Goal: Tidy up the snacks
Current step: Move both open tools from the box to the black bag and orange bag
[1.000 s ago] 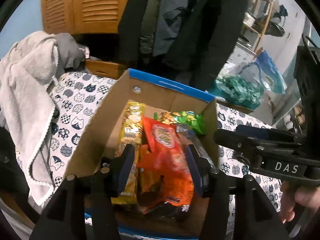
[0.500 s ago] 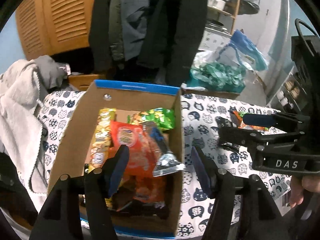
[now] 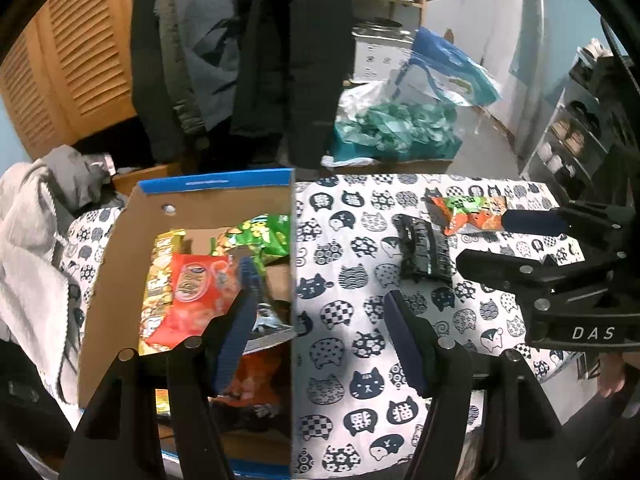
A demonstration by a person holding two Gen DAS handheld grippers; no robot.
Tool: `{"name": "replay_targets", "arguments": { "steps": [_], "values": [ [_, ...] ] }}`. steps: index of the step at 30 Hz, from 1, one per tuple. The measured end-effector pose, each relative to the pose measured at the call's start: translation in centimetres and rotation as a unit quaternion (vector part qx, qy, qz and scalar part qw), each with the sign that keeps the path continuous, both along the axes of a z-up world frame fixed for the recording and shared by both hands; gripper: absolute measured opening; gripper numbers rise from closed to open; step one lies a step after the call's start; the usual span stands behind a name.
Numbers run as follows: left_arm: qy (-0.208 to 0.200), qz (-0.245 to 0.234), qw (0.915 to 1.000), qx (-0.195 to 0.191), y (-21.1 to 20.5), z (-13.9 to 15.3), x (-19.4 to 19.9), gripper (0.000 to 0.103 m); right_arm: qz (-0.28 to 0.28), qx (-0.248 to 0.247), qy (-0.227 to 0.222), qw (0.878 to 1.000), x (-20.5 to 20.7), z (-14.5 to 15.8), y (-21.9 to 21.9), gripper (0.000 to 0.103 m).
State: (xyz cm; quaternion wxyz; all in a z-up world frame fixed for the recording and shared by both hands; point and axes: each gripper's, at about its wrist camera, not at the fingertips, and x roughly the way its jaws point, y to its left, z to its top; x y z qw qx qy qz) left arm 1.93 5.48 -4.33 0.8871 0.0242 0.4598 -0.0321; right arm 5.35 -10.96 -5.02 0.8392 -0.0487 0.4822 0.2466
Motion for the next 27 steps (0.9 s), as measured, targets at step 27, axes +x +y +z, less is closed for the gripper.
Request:
{"name": "replay_targets", "arguments": {
  "steps": [27],
  "values": [
    [0.060, -0.059, 0.9960, 0.030, -9.2, -3.3, 6.0, 0.074, -0.032, -0.073, 0.036, 0.996, 3.9, -5.1, -11.0, 0.076]
  ]
}}
